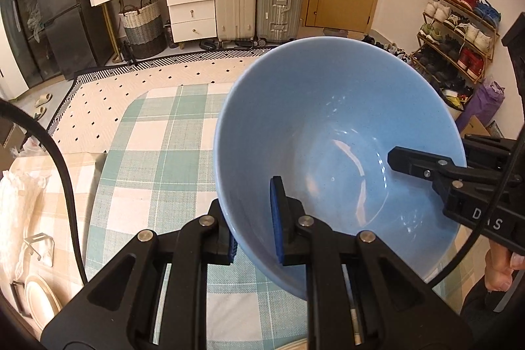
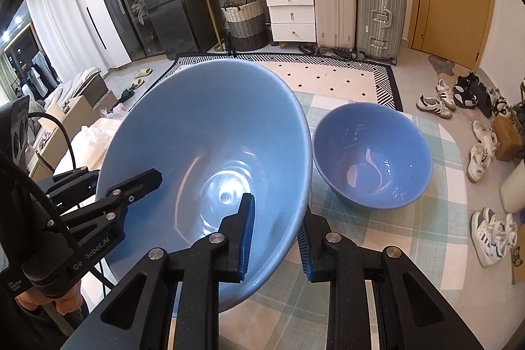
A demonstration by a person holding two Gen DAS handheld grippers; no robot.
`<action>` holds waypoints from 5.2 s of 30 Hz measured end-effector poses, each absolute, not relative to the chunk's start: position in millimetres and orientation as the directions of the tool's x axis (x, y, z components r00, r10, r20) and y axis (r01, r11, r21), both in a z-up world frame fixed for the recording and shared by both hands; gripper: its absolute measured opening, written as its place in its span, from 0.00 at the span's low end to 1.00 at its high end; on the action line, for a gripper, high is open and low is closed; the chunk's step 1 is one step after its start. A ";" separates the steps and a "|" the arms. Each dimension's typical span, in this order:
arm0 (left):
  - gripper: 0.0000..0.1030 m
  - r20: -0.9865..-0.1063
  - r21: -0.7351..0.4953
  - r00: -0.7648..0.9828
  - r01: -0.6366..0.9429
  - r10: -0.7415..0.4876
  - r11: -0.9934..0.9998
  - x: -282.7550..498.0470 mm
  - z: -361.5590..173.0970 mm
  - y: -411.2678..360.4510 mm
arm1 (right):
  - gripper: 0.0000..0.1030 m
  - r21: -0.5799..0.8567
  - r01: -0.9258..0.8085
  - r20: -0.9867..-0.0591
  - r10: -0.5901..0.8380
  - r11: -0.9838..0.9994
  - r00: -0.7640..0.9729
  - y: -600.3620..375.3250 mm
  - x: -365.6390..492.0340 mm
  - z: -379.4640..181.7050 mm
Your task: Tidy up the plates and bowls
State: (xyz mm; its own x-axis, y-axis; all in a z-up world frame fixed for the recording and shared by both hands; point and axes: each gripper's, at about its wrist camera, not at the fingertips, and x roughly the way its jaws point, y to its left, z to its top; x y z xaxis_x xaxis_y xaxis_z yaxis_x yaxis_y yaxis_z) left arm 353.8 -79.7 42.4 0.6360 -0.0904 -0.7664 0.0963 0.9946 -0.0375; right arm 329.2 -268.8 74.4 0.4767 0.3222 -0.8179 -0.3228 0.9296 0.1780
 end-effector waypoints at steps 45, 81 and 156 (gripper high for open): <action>0.12 -0.834 -0.019 0.549 0.077 -0.058 0.997 414.9 -37.4 -95.8 | 0.24 0.186 -0.326 -0.894 0.298 0.927 0.336 -239.4 376.6 -3.4; 0.32 -0.856 0.013 0.516 0.084 -0.032 0.996 421.9 -58.9 -76.7 | 0.41 0.207 -0.351 -0.882 0.329 0.913 0.337 -244.5 370.6 -6.1; 0.98 -0.696 0.044 0.716 0.117 -0.054 0.992 348.0 141.9 -128.8 | 0.93 0.248 -0.170 -0.690 0.297 0.954 0.660 -430.5 289.0 175.2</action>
State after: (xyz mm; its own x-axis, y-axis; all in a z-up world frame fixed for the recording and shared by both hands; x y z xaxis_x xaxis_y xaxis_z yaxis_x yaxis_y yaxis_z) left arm 348.0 -128.8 141.9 0.7164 -0.0535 -0.6956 0.1167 0.9922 0.0439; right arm 289.0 -430.5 175.2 0.6598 0.2970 -0.6902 -0.1696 0.9537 0.2482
